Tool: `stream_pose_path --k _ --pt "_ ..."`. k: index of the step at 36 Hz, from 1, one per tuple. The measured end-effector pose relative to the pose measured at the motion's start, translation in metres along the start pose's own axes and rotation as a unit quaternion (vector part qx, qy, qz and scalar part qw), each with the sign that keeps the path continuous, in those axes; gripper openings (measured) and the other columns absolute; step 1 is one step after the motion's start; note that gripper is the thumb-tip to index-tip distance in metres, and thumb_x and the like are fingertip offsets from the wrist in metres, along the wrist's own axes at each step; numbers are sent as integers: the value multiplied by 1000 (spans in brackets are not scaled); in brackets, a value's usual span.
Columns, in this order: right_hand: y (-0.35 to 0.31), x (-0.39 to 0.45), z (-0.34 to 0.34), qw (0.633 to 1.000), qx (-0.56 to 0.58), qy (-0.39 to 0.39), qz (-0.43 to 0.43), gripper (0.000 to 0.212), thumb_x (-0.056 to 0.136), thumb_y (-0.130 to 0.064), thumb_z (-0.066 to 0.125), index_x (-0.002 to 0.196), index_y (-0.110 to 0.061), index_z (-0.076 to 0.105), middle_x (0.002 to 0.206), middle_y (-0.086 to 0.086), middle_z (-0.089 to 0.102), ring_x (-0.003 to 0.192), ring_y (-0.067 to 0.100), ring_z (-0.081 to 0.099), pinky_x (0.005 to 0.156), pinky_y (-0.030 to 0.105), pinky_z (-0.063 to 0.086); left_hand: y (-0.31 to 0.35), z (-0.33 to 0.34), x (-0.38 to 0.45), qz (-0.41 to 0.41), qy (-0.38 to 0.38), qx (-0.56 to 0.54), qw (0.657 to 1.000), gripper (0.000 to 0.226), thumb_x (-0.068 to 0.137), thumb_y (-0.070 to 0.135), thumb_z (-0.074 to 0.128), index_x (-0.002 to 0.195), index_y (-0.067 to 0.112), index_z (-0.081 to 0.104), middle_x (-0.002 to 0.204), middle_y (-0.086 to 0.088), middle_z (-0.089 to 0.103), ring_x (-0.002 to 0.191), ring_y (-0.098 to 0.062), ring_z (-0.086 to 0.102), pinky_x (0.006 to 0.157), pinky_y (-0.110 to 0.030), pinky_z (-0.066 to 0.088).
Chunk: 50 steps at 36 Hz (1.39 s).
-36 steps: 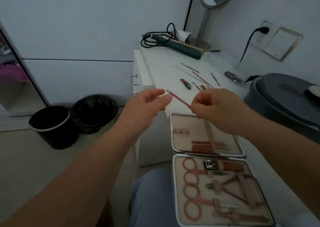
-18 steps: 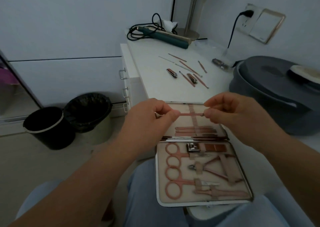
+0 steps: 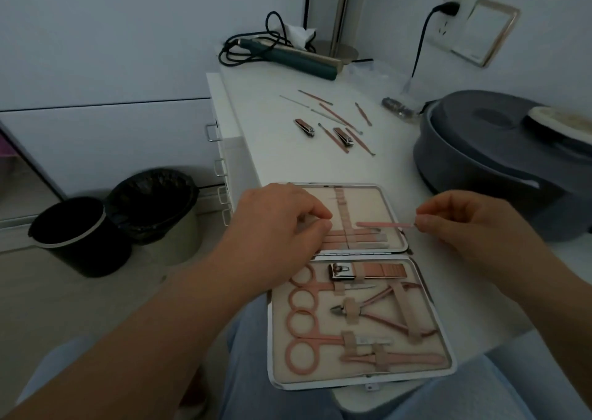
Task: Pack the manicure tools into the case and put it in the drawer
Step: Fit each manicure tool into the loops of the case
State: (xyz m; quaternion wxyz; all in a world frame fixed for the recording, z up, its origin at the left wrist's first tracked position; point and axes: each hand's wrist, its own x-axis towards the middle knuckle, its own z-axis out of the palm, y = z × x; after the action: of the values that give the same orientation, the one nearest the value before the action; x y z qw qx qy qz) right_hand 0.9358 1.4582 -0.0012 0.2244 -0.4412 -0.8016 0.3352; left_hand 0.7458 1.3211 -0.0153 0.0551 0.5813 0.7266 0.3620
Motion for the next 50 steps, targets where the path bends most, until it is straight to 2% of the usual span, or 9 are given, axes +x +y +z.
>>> stream_pose_path --k 6,17,22,25,29,35,45,47,50 --pt "2 9 3 999 16 -44 1 10 75 -18 72 71 -25 66 57 -21 65 50 -10 55 54 14 38 -1 1 1 26 -28 23 999 15 83 32 58 94 30 69 104 14 64 103 -10 53 95 -46 37" --pt "-4 23 -4 989 40 -135 41 12 72 -9 73 68 -16 65 53 -3 66 44 -1 54 54 22 42 -5 3 1 26 -49 46 997 32 79 46 45 99 34 66 107 17 61 107 -8 48 95 -39 32" --pt "-8 27 2 990 39 -130 39 10 73 -11 73 71 -17 65 57 -3 66 47 0 56 47 9 43 -5 4 -1 25 -46 47 998 32 79 46 44 100 36 65 108 18 59 108 -5 45 90 -28 24" --pt "-11 29 5 990 21 -134 27 10 73 -14 73 72 -20 66 58 -5 69 49 -3 59 50 11 44 -4 4 -1 25 -49 47 997 31 80 45 45 102 36 65 109 19 58 108 -4 44 85 -23 20" --pt "-14 31 6 989 -10 -145 4 11 75 -14 72 71 -22 66 54 -11 67 48 -7 58 42 2 38 -2 1 -1 14 -78 34 996 38 75 51 44 106 40 62 113 21 53 113 -2 40 97 -28 21" --pt "-18 22 5 980 -132 -130 -70 15 81 -28 65 71 -38 61 78 -14 60 73 1 55 59 16 35 -4 -6 -4 15 -122 25 992 50 70 55 41 116 40 55 126 20 46 122 0 30 106 -27 14" --pt "-38 20 14 957 -203 -155 -141 16 80 -33 65 68 -42 58 89 -17 51 81 -1 50 59 11 34 -6 -2 -10 36 -95 38 994 50 72 55 41 117 37 56 130 18 46 121 1 31 101 -19 12" --pt "-40 20 14 945 -237 -168 -152 17 81 -33 63 69 -42 56 93 -19 47 89 3 47 73 17 40 -6 -2 -10 36 -97 36 994 50 72 55 41 117 37 56 131 18 46 121 2 30 99 -16 11" --pt "-45 18 15 925 -290 -179 -167 18 84 -33 58 69 -41 51 97 -18 42 101 7 40 95 31 36 -6 -1 -9 33 -98 31 994 51 72 55 41 117 37 56 131 18 46 122 1 30 101 -19 11"
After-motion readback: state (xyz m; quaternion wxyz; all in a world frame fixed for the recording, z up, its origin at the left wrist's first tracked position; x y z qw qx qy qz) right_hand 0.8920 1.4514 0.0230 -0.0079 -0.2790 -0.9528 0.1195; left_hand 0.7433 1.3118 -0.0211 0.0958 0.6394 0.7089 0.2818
